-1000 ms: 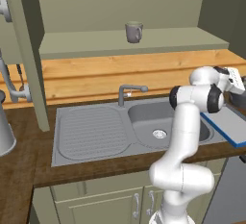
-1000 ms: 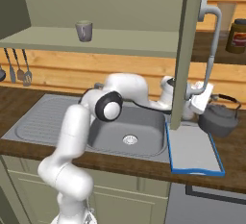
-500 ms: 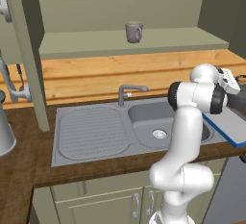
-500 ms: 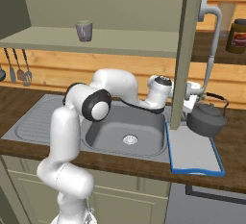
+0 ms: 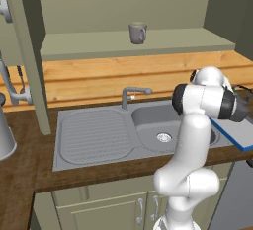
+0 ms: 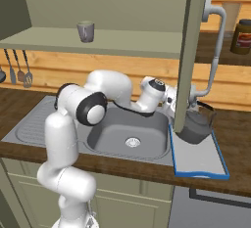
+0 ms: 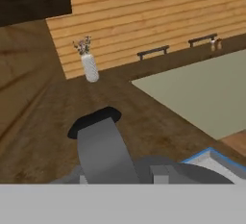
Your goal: Pick the kettle from the counter and place it on the tray. Then pick the mug from the cabinet and place it on the tray. Then close the cabinet doors.
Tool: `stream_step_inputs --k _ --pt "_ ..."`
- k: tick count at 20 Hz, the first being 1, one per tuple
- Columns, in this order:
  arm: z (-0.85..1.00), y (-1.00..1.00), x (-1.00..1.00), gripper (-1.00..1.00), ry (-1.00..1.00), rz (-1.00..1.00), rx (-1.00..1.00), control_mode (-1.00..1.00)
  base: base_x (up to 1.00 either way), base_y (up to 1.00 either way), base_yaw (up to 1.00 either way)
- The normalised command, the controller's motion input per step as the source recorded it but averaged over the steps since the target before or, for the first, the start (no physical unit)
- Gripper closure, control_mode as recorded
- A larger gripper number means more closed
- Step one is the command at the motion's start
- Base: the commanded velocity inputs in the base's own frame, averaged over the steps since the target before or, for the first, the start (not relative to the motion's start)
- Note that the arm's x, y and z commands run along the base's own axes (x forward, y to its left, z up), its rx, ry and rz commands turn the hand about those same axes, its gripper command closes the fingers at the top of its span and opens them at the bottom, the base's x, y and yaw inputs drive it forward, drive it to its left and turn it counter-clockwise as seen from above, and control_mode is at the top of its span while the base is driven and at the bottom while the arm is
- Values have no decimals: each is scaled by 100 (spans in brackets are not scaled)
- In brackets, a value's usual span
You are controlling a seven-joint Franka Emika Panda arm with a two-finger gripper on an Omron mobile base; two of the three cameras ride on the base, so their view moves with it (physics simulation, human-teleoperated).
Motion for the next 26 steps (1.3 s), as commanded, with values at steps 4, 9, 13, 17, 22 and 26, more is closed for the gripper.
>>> stream_step_inputs --k 4,9,13,17,22,26 --pt "-39 4 0 100 -26 0 -1 -100 0 0 0" --pt "-42 -8 1 100 -15 0 -11 -100 0 0 0" --pt "-55 0 2 100 -5 0 -18 -100 0 0 0" --pt "-59 0 21 100 -1 0 -16 -100 0 0 0" --pt "-59 0 14 100 -3 0 -8 -100 0 0 0" --pt "-49 0 3 100 -10 0 -2 -100 0 0 0"
